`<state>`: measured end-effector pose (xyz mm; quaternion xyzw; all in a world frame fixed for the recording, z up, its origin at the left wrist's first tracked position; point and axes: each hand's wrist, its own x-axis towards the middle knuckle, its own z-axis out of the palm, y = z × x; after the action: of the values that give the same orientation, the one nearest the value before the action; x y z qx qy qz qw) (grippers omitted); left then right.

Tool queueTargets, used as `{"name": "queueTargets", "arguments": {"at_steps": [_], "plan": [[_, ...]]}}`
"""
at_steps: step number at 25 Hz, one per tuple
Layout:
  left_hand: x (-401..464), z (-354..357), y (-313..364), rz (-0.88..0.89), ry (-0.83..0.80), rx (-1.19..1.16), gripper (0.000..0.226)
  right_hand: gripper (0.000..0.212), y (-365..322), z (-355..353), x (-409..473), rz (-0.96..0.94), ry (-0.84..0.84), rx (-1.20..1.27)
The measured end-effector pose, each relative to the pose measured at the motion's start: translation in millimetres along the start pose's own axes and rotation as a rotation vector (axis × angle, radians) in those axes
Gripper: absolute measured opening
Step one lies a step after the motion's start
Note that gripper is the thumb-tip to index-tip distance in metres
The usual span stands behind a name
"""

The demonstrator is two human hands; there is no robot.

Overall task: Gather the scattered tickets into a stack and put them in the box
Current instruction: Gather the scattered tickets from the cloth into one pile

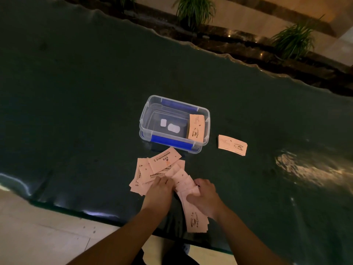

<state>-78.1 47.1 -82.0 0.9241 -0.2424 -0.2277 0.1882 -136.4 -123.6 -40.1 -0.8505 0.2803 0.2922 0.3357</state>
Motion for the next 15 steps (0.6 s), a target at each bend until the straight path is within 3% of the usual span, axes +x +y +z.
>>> {"name": "queueTargets", "arguments": {"at_steps": [5, 9, 12, 15], "plan": [[3, -8, 1, -0.002, -0.017, 0.013, 0.035, 0.097, -7, 6, -1, 0.076, -0.032, -0.058], [16, -37, -16, -0.09, 0.162, 0.079, 0.052, 0.088, -6, 6, -2, 0.081, -0.055, 0.114], [38, -56, -36, -0.216, 0.086, 0.157, 0.075, 0.078, -5, 8, -4, 0.094, -0.112, 0.214], [49, -65, -44, -0.219, 0.007, 0.219, 0.078, 0.068, -3, 6, -2, 0.11, -0.127, 0.296]]}}
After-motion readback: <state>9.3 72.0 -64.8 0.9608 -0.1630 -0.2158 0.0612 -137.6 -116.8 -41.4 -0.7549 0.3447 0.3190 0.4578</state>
